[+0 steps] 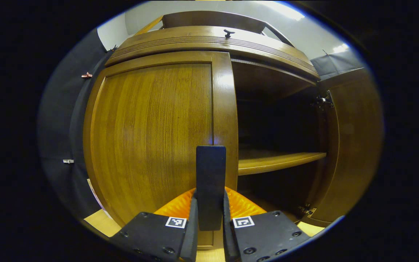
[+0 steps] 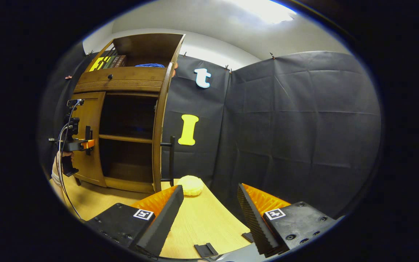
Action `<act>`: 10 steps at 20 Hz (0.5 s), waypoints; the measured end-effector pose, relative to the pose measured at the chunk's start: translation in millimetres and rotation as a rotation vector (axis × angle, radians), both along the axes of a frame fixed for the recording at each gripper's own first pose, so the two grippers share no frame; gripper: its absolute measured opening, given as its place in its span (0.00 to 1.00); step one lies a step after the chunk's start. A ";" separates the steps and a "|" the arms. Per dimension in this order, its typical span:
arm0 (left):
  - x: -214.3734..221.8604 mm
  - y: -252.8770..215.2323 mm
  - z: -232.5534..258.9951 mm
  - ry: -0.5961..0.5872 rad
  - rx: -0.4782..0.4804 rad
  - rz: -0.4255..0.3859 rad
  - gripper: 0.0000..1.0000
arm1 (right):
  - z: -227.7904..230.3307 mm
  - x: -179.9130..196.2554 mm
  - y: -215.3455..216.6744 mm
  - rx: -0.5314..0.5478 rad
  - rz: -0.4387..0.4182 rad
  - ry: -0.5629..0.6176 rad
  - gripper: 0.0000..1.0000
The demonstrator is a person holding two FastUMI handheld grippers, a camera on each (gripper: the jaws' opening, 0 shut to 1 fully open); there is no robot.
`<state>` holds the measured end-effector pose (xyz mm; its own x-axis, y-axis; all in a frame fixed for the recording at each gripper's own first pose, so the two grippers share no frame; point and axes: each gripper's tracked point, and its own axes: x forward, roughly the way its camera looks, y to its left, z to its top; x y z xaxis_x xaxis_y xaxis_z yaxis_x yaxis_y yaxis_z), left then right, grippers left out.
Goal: Open the right door of the double-door shoe cabinet with the right hand, and open the left door with the left hand.
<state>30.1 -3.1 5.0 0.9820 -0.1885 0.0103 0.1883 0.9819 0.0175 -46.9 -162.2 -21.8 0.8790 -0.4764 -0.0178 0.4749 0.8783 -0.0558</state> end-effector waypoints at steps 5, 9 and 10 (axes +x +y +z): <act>-21.0 5.1 0.6 -0.002 -0.014 -0.019 0.31 | -0.2 -2.3 2.1 0.013 0.002 0.003 0.95; -44.2 11.7 0.5 -0.002 -0.029 -0.043 0.31 | 2.5 -0.4 9.6 0.013 0.019 0.002 0.95; -49.9 13.8 -0.2 -0.001 -0.032 -0.050 0.31 | 1.9 -0.2 12.3 0.013 0.026 0.003 0.95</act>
